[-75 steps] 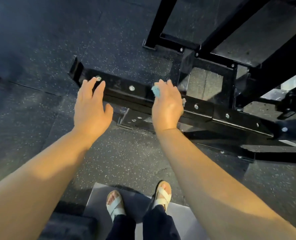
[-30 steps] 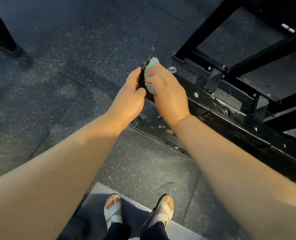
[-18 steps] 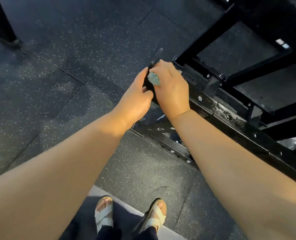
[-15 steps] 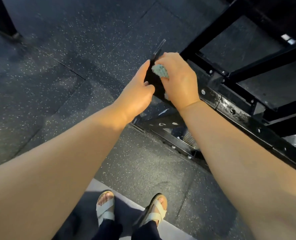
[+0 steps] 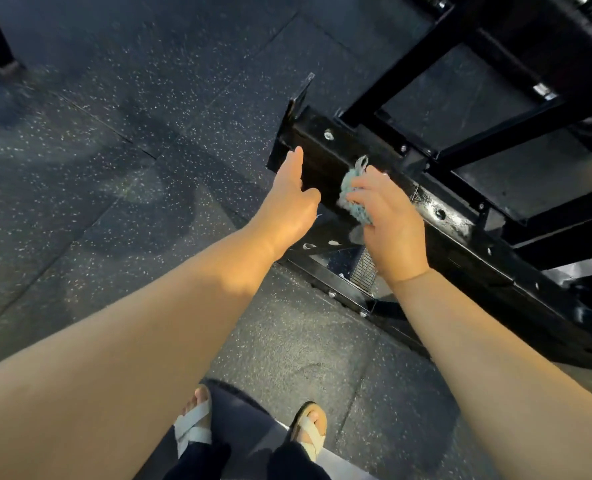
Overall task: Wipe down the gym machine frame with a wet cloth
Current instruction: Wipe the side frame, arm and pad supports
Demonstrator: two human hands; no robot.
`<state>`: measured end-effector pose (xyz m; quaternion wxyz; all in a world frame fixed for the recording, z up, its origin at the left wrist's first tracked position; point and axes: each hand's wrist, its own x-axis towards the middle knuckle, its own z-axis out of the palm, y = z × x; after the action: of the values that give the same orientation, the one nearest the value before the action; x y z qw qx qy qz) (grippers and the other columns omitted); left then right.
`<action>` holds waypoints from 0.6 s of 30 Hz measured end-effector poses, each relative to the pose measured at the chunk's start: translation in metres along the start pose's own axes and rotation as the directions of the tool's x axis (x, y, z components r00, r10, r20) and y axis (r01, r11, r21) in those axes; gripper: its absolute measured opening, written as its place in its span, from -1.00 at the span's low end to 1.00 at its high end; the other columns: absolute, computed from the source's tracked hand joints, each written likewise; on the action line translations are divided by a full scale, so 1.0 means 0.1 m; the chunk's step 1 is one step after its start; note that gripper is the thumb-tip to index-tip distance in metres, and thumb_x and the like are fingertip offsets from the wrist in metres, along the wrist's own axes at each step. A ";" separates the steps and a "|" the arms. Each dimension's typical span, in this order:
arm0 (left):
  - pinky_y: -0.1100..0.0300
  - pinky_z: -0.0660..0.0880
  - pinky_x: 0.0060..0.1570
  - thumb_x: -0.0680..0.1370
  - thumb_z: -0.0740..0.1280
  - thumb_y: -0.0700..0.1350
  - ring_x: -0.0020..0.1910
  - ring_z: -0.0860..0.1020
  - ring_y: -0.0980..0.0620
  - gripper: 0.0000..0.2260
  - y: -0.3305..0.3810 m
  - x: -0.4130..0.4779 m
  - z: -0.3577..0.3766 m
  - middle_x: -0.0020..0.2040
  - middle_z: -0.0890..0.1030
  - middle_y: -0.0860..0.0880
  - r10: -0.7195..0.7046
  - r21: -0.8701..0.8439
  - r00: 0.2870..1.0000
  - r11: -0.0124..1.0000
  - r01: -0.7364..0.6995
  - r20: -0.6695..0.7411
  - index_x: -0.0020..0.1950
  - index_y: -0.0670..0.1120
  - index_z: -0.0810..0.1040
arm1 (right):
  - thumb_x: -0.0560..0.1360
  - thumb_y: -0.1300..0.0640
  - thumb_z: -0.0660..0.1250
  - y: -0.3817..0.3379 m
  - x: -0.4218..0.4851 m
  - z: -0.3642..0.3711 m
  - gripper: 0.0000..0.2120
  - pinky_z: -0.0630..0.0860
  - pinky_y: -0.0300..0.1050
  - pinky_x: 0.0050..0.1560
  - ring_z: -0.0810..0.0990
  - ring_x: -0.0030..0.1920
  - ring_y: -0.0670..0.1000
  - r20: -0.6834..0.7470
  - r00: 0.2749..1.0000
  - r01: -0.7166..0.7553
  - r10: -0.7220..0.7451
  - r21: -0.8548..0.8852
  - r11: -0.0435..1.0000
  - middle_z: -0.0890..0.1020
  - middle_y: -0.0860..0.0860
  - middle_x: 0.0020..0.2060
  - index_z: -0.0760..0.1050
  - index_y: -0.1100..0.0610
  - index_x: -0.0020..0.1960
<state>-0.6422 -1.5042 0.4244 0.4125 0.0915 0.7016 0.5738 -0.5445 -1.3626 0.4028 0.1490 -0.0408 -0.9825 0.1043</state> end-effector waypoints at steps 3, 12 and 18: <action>0.10 0.49 0.13 0.63 0.10 -0.25 0.39 0.30 -0.27 -0.44 -0.07 -0.05 0.05 0.53 0.15 -0.07 -0.034 -0.011 0.999 0.999 0.034 0.000 0.55 0.11 -0.02 | 0.19 0.56 0.47 0.28 -0.62 -0.06 -0.58 0.34 0.15 0.31 0.49 0.24 0.27 0.188 0.981 0.070 -0.055 -0.074 0.995 0.62 0.21 0.04 0.60 0.30 0.01; 0.14 0.49 0.01 0.64 0.09 -0.21 0.34 0.39 -0.18 -0.48 -0.39 -0.06 0.34 0.50 0.20 -0.22 -0.009 0.024 0.971 1.000 0.015 -0.239 0.55 0.07 0.03 | 0.51 0.21 0.28 0.16 0.22 0.12 -0.68 0.09 0.16 0.41 0.33 0.41 0.25 0.201 0.823 0.557 -0.532 -0.474 0.682 0.47 0.14 0.33 0.53 0.16 0.26; 0.11 0.23 0.41 0.63 0.09 -0.21 0.46 0.24 0.02 -0.49 -0.82 0.22 0.50 0.54 0.12 0.00 0.166 0.014 0.967 0.986 -0.167 -0.195 0.54 0.08 0.04 | 0.37 0.20 0.43 0.89 -0.57 0.33 -0.41 -0.20 0.09 0.48 0.17 0.47 0.18 0.509 0.783 0.620 -0.357 -0.686 0.380 0.33 0.11 0.44 0.41 0.24 0.37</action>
<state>-0.5944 -1.4812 0.3414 0.2921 0.0930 0.7279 0.6134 -0.4956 -1.2888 0.3368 -0.0035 0.2041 -0.8865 -0.4152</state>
